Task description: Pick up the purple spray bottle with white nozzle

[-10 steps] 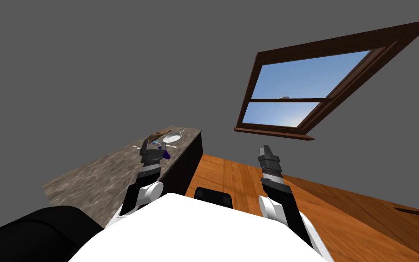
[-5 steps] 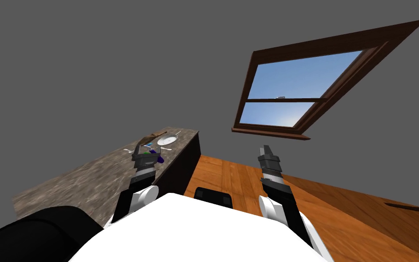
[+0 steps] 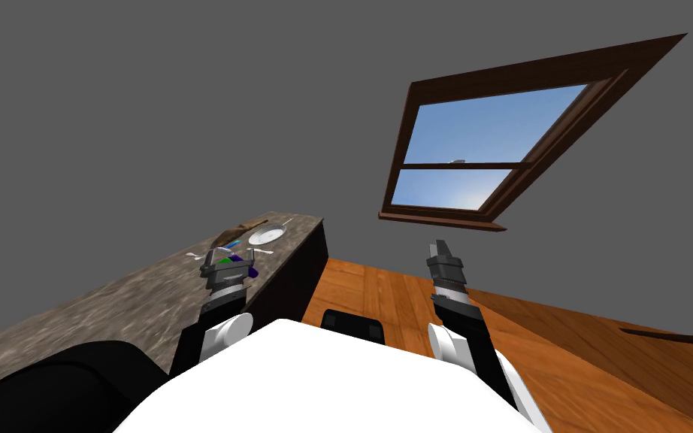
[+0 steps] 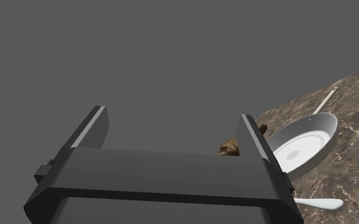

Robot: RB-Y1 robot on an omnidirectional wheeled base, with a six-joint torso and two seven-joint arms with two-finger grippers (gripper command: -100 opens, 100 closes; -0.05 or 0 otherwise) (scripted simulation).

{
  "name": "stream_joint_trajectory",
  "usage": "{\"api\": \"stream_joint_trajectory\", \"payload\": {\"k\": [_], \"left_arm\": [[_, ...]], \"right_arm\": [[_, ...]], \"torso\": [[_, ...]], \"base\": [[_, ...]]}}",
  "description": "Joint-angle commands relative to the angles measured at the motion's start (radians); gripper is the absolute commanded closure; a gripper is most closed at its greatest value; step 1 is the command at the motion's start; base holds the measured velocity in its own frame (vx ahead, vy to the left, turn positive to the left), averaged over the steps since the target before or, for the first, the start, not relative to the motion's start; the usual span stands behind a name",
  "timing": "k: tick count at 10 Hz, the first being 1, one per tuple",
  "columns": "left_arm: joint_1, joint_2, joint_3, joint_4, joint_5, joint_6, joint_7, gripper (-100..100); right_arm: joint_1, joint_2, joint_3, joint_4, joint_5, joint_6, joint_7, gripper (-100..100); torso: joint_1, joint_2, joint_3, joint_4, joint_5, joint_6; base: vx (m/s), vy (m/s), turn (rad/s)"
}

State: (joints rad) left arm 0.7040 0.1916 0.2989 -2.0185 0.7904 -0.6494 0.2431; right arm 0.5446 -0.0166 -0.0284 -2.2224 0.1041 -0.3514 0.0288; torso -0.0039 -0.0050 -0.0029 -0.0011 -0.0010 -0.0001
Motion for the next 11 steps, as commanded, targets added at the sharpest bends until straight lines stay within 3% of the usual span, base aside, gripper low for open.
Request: {"api": "stream_joint_trajectory", "payload": {"k": [1,2,3,6,11], "left_arm": [[0.020,0.001,0.008,0.010,0.037,-0.013,0.025,-100],[0.037,0.000,0.030,0.032,0.074,-0.019,0.057,-100],[0.037,0.000,0.030,0.032,0.093,-0.019,0.057,-100],[0.069,-0.004,0.075,0.077,0.181,-0.029,0.119,-100],[0.099,-0.010,0.120,0.120,0.312,-0.034,0.178,-100]], "right_arm": [[0.000,0.000,0.000,0.000,0.000,0.000,0.000,0],[0.000,0.000,0.000,0.000,0.000,0.000,0.000,0],[0.000,0.000,0.000,0.000,0.000,0.000,0.000,0],[0.000,0.000,0.000,0.000,0.000,0.000,0.000,0],[0.000,0.000,0.000,0.000,0.000,0.000,0.000,0]], "torso": [[0.000,0.000,0.000,0.000,0.000,0.000],[0.001,0.001,0.000,0.000,0.000,0.000],[0.000,0.000,0.000,0.000,0.000,0.000],[0.001,0.001,0.001,0.000,0.000,0.000],[0.001,0.000,0.000,0.000,0.000,0.000]], "base": [[0.079,-0.046,-0.049],[0.091,-0.061,-0.100],[0.071,-0.048,-0.023],[0.072,-0.050,-0.056],[0.077,-0.034,-0.051]]}}
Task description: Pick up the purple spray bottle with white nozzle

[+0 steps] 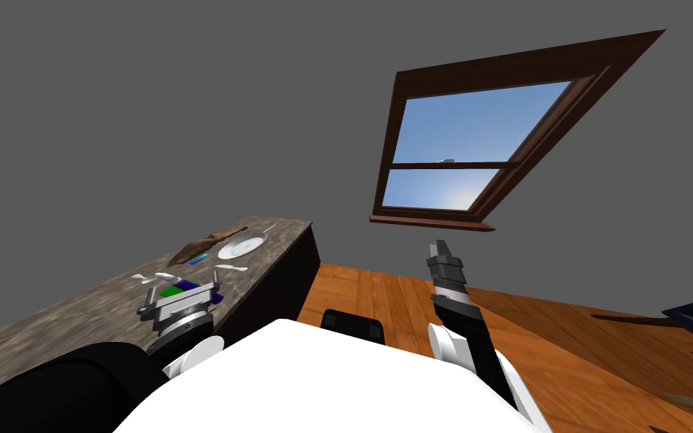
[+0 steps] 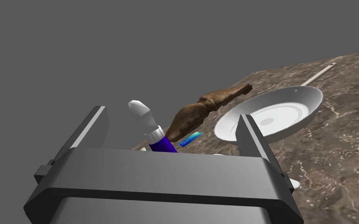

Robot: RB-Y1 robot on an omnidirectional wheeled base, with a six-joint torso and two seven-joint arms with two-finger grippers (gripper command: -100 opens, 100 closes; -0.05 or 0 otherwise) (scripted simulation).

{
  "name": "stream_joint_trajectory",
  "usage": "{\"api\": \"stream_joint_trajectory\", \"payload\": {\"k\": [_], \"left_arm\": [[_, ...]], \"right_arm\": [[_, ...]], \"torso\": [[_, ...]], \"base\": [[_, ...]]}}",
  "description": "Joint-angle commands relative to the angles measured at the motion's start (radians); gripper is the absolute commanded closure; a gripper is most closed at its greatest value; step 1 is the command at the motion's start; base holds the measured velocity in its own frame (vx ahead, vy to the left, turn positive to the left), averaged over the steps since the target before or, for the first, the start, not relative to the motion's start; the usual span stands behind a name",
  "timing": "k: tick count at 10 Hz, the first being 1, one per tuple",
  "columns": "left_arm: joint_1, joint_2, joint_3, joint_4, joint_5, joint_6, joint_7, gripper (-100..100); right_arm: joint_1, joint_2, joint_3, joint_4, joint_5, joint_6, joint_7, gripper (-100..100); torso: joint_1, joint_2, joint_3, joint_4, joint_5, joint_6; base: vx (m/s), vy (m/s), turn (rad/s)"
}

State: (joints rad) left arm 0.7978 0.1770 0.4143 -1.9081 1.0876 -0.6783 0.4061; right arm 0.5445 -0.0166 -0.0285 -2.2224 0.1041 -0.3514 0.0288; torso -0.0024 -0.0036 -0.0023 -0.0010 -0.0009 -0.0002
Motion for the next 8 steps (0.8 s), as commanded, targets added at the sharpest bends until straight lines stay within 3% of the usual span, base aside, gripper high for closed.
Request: {"api": "stream_joint_trajectory", "payload": {"k": [1,2,7,8], "left_arm": [[0.019,0.001,0.026,0.030,0.050,-0.006,0.043,-100],[0.019,0.001,0.026,0.030,0.067,-0.006,0.043,-100],[0.058,-0.011,0.089,0.085,0.203,-0.004,0.120,-100],[0.058,-0.011,0.089,0.085,0.212,-0.004,0.120,-100]], "right_arm": [[0.000,0.000,0.000,0.000,0.000,0.000,0.000,0],[0.000,0.000,0.000,0.000,0.000,0.000,0.000,0],[0.000,0.000,0.000,0.000,0.000,0.000,0.000,0],[0.000,0.000,0.000,0.000,0.000,0.000,0.000,0]], "torso": [[0.000,0.000,0.000,0.000,0.000,0.000],[0.000,0.000,0.000,0.000,0.000,0.000],[0.001,0.000,0.000,0.000,0.000,0.000],[0.001,0.000,0.000,0.000,0.000,0.000]], "base": [[0.080,-0.037,-0.080],[0.072,-0.028,-0.031],[0.074,-0.022,-0.052],[0.071,-0.012,-0.035]]}}
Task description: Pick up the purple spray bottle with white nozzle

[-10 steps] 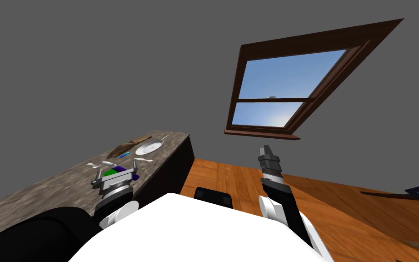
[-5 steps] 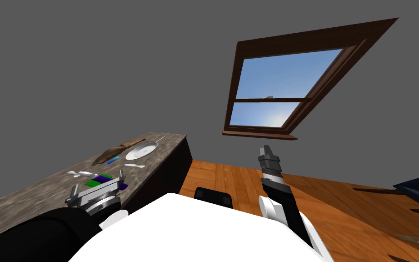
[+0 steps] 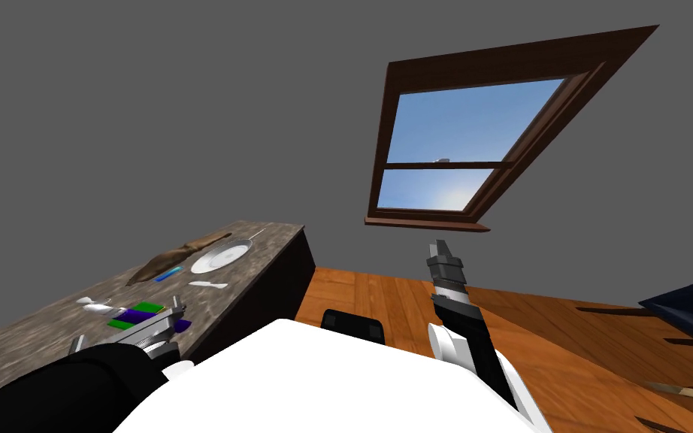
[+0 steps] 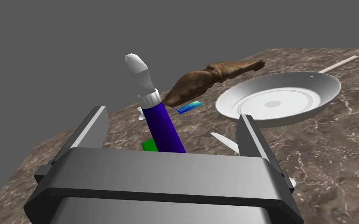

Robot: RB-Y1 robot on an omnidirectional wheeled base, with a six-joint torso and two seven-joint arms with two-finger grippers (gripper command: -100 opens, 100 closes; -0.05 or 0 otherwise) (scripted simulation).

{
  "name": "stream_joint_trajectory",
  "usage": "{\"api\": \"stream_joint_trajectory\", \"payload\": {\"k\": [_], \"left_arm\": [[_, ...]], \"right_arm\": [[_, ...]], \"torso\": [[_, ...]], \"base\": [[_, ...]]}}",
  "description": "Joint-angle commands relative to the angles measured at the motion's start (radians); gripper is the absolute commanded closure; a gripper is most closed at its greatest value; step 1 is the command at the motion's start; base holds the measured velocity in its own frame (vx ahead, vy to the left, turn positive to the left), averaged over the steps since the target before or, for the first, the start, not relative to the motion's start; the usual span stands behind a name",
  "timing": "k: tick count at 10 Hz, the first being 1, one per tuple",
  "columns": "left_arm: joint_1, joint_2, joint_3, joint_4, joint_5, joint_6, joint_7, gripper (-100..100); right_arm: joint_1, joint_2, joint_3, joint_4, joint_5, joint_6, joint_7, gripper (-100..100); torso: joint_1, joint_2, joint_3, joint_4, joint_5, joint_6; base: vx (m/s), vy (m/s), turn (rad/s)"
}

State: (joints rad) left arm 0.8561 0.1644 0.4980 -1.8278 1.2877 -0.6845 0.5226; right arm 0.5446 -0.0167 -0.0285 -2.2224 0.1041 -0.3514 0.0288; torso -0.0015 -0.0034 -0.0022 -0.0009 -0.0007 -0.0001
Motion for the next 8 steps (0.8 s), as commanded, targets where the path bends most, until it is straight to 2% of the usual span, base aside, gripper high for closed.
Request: {"api": "stream_joint_trajectory", "payload": {"k": [1,2,3,4,7,8], "left_arm": [[0.012,-0.002,0.025,0.021,0.050,0.005,0.027,-100],[0.012,-0.002,0.025,0.021,0.057,0.005,0.027,-100],[0.023,-0.007,0.044,0.036,0.091,0.007,0.049,-100],[0.023,-0.007,0.044,0.036,0.100,0.007,0.049,-100],[0.053,-0.022,0.097,0.076,0.210,0.017,0.108,-100],[0.053,-0.022,0.097,0.076,0.217,0.017,0.108,-100]], "right_arm": [[0.000,0.000,0.000,0.000,0.000,0.000,0.000,0],[0.000,0.000,0.000,0.000,0.000,0.000,0.000,0],[0.000,0.000,0.000,0.000,0.000,0.000,0.000,0],[0.000,0.000,0.000,0.000,0.000,0.000,0.000,0],[0.000,0.000,0.000,0.000,0.000,0.000,0.000,0],[0.000,0.000,0.000,0.000,0.000,0.000,0.000,0]], "torso": [[0.000,0.000,0.000,0.000,0.000,0.000],[0.000,0.000,0.000,0.000,0.000,0.000],[0.000,0.000,0.000,0.000,0.000,0.000],[0.000,0.000,0.000,0.000,0.000,0.000],[0.001,-0.001,0.000,0.000,0.000,0.000],[0.000,-0.003,-0.002,-0.001,0.000,0.000]], "base": [[0.079,-0.021,-0.064],[0.068,-0.017,-0.036],[0.070,-0.010,-0.065],[0.059,-0.006,-0.030],[0.099,-0.006,-0.087],[0.109,-0.006,-0.013]]}}
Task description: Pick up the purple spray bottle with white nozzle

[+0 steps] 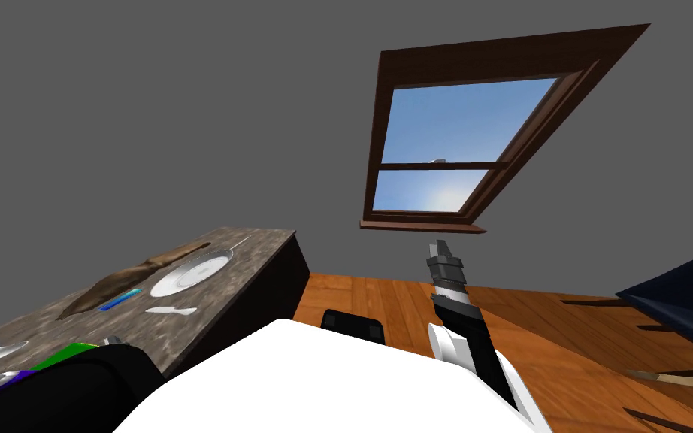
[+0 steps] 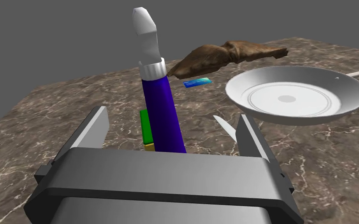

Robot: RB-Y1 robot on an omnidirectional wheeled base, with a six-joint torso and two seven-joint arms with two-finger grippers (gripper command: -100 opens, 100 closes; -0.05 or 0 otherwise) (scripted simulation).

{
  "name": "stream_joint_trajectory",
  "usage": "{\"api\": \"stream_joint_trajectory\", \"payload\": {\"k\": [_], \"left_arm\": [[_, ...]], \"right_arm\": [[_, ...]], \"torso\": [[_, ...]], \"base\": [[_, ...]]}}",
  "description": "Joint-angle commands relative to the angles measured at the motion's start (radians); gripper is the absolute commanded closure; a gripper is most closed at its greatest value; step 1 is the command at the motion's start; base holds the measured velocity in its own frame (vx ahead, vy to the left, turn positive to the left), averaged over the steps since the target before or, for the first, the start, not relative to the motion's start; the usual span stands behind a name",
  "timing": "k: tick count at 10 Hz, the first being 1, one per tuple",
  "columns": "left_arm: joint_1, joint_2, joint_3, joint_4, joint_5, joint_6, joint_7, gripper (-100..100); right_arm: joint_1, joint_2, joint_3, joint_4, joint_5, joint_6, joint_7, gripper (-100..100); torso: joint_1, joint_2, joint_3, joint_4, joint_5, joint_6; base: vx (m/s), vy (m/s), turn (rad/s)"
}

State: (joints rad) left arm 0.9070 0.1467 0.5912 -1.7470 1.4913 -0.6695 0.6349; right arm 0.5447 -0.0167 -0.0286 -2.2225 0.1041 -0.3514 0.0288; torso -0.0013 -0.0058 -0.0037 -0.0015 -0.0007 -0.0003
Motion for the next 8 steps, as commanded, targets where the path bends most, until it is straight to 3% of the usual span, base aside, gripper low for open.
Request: {"api": "stream_joint_trajectory", "payload": {"k": [1,4,5,8], "left_arm": [[0.010,-0.010,0.019,0.007,0.047,0.005,0.014,-100],[0.033,-0.030,0.061,0.036,0.138,0.015,0.060,-100],[0.033,-0.030,0.061,0.036,0.138,0.015,0.060,-100],[0.051,-0.055,0.092,0.055,0.206,0.022,0.095,-100]], "right_arm": [[0.000,0.000,0.000,0.000,0.000,0.000,0.000,0],[0.000,0.000,0.000,0.000,0.000,0.000,0.000,0],[0.000,0.000,0.000,0.000,0.000,0.000,0.000,0],[0.000,0.000,0.000,0.000,0.000,0.000,0.000,0]], "torso": [[0.000,0.000,0.000,0.000,0.000,0.000],[0.001,0.001,0.001,0.000,0.000,0.000],[0.001,0.001,0.000,0.000,0.000,0.000],[0.000,0.003,0.002,0.001,0.000,0.000]], "base": [[0.081,-0.009,-0.044],[0.101,0.006,-0.077],[0.078,-0.002,-0.018],[0.066,-0.006,-0.050]]}}
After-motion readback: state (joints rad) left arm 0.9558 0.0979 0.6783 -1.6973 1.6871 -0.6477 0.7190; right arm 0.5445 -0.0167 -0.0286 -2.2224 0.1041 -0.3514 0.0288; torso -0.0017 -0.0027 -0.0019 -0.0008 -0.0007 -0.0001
